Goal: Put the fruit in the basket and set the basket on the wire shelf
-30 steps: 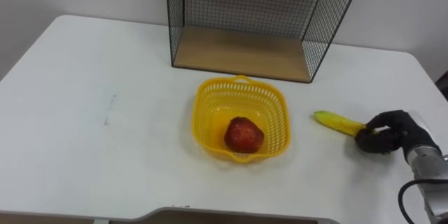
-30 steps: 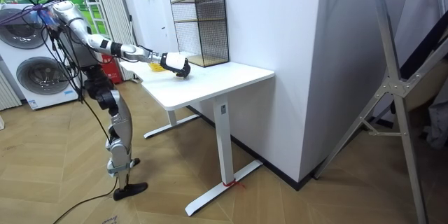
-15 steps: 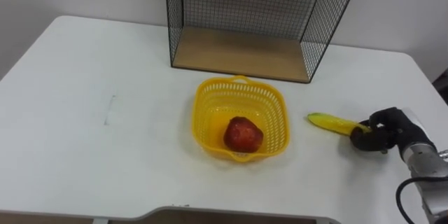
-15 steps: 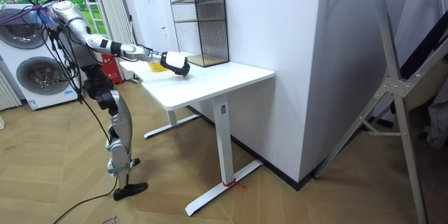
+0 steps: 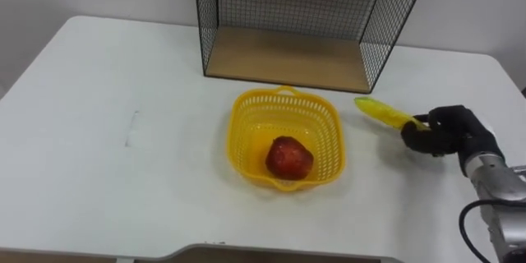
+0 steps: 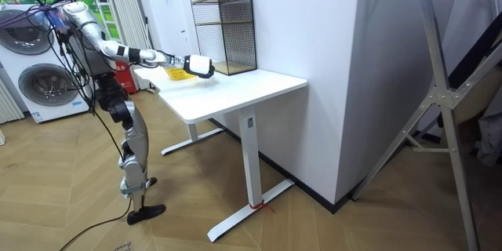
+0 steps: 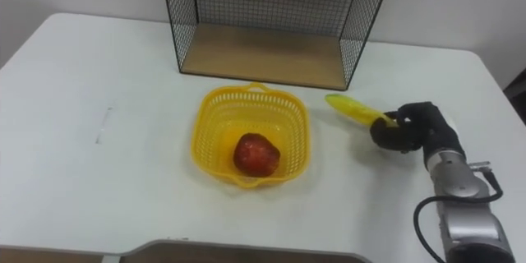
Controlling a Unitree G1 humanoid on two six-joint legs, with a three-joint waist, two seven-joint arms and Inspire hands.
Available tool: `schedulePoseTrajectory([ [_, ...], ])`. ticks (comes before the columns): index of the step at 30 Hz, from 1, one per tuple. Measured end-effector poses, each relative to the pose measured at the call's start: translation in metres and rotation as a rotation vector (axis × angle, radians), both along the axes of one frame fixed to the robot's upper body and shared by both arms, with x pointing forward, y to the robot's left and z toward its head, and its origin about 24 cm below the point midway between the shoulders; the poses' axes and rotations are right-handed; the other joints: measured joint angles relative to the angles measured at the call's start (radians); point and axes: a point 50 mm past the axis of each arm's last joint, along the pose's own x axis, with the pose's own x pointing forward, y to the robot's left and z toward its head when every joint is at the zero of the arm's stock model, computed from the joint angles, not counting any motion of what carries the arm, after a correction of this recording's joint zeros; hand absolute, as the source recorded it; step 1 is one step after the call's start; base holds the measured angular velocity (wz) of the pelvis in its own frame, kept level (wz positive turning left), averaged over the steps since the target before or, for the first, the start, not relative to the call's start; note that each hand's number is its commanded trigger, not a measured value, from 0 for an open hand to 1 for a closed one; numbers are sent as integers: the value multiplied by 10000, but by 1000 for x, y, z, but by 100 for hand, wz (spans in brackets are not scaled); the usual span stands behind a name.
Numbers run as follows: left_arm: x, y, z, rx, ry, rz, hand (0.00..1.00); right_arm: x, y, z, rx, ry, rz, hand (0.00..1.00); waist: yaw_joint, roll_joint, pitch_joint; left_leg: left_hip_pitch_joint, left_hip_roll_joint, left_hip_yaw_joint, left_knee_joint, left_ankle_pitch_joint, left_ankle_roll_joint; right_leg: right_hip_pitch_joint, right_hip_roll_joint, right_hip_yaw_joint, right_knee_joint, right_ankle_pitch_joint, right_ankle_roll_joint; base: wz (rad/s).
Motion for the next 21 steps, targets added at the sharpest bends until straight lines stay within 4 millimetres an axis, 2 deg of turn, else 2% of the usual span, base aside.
schedulePoseTrajectory([
  [3, -3, -3, -1, 1, 28, 61, 0, -9, 5, -7, 1138, -201, -316, 100, -25, 173, 37, 143, 4, 65, -17, 0, 0, 101, 0, 59, -9, -1, 1, -6],
  [7, -7, -8, -3, 137, 69, 181, 0, -16, 5, -11, 1978, -303, -742, 100, -128, 291, -17, 144, 7, 64, -10, 0, 0, 137, 0, 75, -5, -1, 2, 0],
  [9, -8, -11, -4, 99, 127, 228, 0, -16, 3, -10, 2186, -409, -927, 100, -132, 285, -18, 146, 8, 64, 14, 0, 0, 143, 1, 87, 1, -1, 2, 0],
  [10, -10, -12, -4, 85, 197, 260, 0, -16, 3, -10, 2219, -443, -976, 100, -130, 228, 6, 143, 8, 60, 31, -1, 0, 144, 1, 86, -4, -1, 2, 0],
  [11, -10, -12, -4, 86, 200, 260, 0, -16, 3, -10, 2275, -471, -1002, 100, -130, 249, -9, 142, 8, 56, 42, -1, 0, 142, 1, 83, -14, -1, 2, 0],
  [12, -12, -12, -4, 101, 240, 278, 0, -16, 3, -9, 2443, -541, -1070, 100, -130, 173, 25, 142, 7, 49, 45, -2, 2, 135, 2, 78, -37, -3, 5, 0],
  [21, -16, -12, -4, 307, 304, 340, 0, -12, 5, -1, 2417, -961, -1178, 100, -69, 150, 21, 129, 2, 1, 49, -3, 2, 138, 5, 34, -39, -5, 7, 1],
])
